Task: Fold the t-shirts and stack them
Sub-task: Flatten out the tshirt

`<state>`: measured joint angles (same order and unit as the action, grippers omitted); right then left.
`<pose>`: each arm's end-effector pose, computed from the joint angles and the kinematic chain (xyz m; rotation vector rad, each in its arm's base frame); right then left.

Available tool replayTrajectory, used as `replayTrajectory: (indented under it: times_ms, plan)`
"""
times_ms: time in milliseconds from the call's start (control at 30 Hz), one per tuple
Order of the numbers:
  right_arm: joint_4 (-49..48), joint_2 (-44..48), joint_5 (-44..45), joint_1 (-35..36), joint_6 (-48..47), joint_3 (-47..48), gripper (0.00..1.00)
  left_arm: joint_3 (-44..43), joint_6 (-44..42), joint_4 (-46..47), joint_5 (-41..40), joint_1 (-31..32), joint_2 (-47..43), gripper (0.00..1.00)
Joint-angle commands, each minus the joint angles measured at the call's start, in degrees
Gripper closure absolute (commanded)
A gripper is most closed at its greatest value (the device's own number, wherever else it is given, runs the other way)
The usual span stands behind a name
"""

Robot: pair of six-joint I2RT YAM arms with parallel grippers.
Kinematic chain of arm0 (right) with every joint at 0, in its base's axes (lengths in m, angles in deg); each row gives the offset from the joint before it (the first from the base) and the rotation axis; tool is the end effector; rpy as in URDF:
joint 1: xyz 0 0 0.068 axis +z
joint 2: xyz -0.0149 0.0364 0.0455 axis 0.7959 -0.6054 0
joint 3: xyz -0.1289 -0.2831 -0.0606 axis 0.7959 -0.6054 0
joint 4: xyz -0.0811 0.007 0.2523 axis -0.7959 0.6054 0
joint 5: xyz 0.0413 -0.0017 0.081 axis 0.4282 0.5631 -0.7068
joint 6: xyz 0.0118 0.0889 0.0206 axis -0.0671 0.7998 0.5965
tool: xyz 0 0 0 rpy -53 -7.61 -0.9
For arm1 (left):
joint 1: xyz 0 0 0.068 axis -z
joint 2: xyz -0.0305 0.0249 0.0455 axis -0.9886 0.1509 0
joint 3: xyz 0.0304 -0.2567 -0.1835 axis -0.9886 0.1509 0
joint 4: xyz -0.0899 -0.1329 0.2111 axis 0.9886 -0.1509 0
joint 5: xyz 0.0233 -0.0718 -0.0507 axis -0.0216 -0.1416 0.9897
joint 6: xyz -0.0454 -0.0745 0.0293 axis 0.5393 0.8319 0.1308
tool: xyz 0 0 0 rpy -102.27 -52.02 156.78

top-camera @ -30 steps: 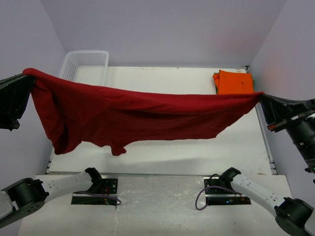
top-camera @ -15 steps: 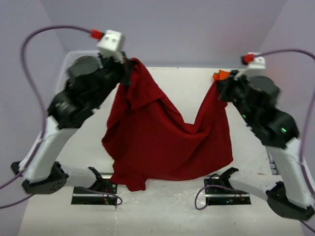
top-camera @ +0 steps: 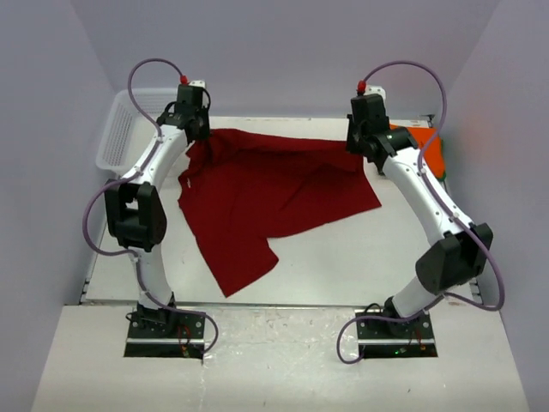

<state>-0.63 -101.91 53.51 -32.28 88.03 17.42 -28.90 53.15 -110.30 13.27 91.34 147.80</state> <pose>0.3738 0.1079 0.3956 0.1244 2.1932 -0.0493 0.5001 -0.0726 0.3247 -0.1454 2.2658 0.0085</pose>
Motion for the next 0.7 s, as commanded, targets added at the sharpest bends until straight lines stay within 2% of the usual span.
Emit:
replayTrajectory:
  times_ms: [0, 67, 100, 267, 500, 567, 600, 633, 667]
  plan:
    - [-4.2, -5.9, -3.3, -2.4, -2.1, 7.8, 1.00, -8.9, -1.2, 7.4, 2.9, 2.0, 3.3, 1.00]
    - [-4.2, -9.2, -4.7, -3.3, -2.9, 10.3, 1.00, -12.6, -2.6, 6.9, 3.1, 1.9, 6.4, 1.00]
    - [-4.1, -10.9, -5.5, -3.7, -3.1, 11.5, 1.00, -17.3, -3.4, 6.1, 3.1, 1.8, 10.0, 1.00]
    - [-3.6, -19.9, -9.0, -6.0, -4.0, 18.7, 1.00, -26.5, -6.0, 3.5, 3.8, 1.1, 18.3, 1.00]
    - [-3.8, -32.2, -13.3, -8.9, -5.7, 28.4, 1.00, -26.0, -6.5, 8.2, 3.3, -0.3, 21.6, 1.00]
    - [-3.2, -36.3, -13.6, -9.6, -7.1, 33.0, 1.00, -25.9, -6.6, 9.3, 1.2, -0.3, 22.2, 0.89]
    - [-3.2, -37.6, -14.3, -9.8, -7.6, 34.8, 0.97, -25.3, -6.1, 10.4, 0.0, -0.3, 22.3, 0.65]
    - [-2.6, -40.1, -13.7, -10.4, -7.8, 36.6, 0.67, -24.9, -6.1, 11.1, -1.3, -0.3, 22.2, 0.49]
    - [-2.3, -41.0, -13.5, -10.8, -8.4, 39.6, 0.49, -24.1, -5.1, 11.7, -2.0, -0.1, 21.6, 0.38]
